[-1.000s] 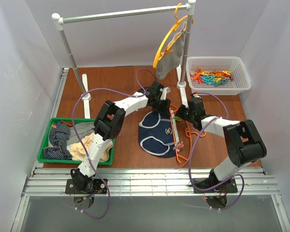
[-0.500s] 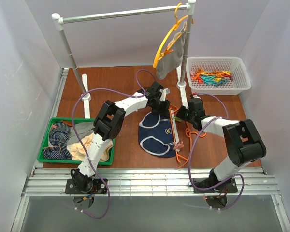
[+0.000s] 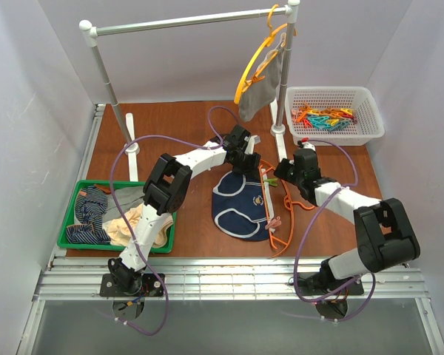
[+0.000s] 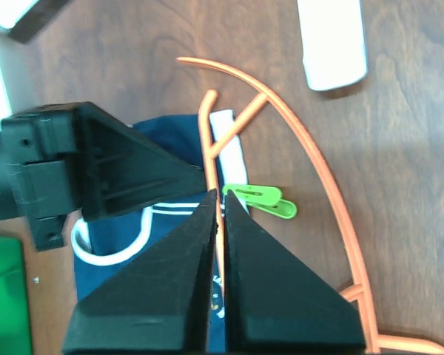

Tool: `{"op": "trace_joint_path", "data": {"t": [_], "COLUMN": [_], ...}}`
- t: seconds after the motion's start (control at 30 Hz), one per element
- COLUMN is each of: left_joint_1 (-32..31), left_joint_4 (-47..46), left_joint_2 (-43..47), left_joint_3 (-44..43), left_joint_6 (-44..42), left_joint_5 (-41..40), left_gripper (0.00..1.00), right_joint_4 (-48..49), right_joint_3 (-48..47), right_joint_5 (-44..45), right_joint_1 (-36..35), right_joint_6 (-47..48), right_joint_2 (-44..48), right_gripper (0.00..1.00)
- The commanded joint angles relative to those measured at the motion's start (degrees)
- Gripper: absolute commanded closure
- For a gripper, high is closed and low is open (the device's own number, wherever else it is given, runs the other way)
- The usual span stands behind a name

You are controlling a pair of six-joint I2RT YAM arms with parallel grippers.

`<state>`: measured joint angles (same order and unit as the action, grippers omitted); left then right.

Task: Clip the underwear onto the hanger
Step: Pick up the clamp at the center of the board.

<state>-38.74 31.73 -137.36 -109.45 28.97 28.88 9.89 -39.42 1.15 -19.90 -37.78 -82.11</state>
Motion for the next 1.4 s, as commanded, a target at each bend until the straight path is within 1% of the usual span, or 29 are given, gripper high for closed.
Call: {"op": "trace_joint_path", "data": {"t": [0.0,0.13,0.2,0.23,0.3,0.33,0.43,0.6,0.7,0.73,0.83,1.07,1.37], "left_joint_1": [0.2,0.2,0.2,0.2,0.2,0.2,0.2,0.2,0.2,0.2,0.2,0.2,0.2], "left_joint_4": [0.5,0.6,0.6,0.6,0.5,0.6,0.5,0.5,0.5,0.5,0.5,0.4,0.4], "left_joint_2": [5.3,5.7,6.0,6.1,6.1,6.2,6.1,6.2,6.7,6.8,6.9,6.8,6.5], "left_joint_3": [0.6,0.6,0.8,0.9,1.0,1.0,1.0,1.4,1.7,2.0,2.3,2.4,2.6], "left_joint_6": [-0.1,-0.4,-0.5,-0.6,-0.7,-0.7,-0.6,-0.6,-0.7,-0.7,-0.8,-0.8,-0.6], "left_joint_5": [-0.1,-0.2,-0.3,-0.4,-0.5,-0.5,-0.3,-0.1,-0.2,-0.5,-0.8,-0.3,0.2], "left_gripper": [1.0,1.0,1.0,1.0,1.0,1.0,1.0,1.0,1.0,1.0,1.0,1.0,1.0], "right_joint_4": [-0.9,-1.0,-2.7,-2.9,-5.7,-6.2,-6.4,-5.8,-2.8,-2.3,-2.3,-2.6,-2.3], "right_joint_3": [-1.2,-2.1,-2.2,-1.9,-1.8,-1.5,-0.2,-0.7,-0.6,-0.7,-1.5,-0.7,-1.4], "right_joint_5": [1.0,-0.7,-0.5,-0.2,1.4,1.6,1.7,0.6,-0.7,-0.7,-0.8,2.4,2.1], "right_joint_1": [0.2,0.0,0.0,0.0,0.0,-0.1,0.0,0.0,0.2,0.3,0.3,0.3,0.2], "right_joint_6": [0.2,1.7,3.1,3.8,4.6,4.7,4.5,3.8,1.8,1.1,-0.3,-2.9,-5.7], "right_joint_2": [-2.2,-5.4,-5.8,-5.7,-4.7,-4.3,-2.8,-4.5,-6.0,-6.3,-7.0,-6.7,-9.1], "right_gripper": [0.99,0.99,0.99,0.95,0.84,0.75,0.65,0.58,0.54,0.5,0.44,0.44,0.46]}}
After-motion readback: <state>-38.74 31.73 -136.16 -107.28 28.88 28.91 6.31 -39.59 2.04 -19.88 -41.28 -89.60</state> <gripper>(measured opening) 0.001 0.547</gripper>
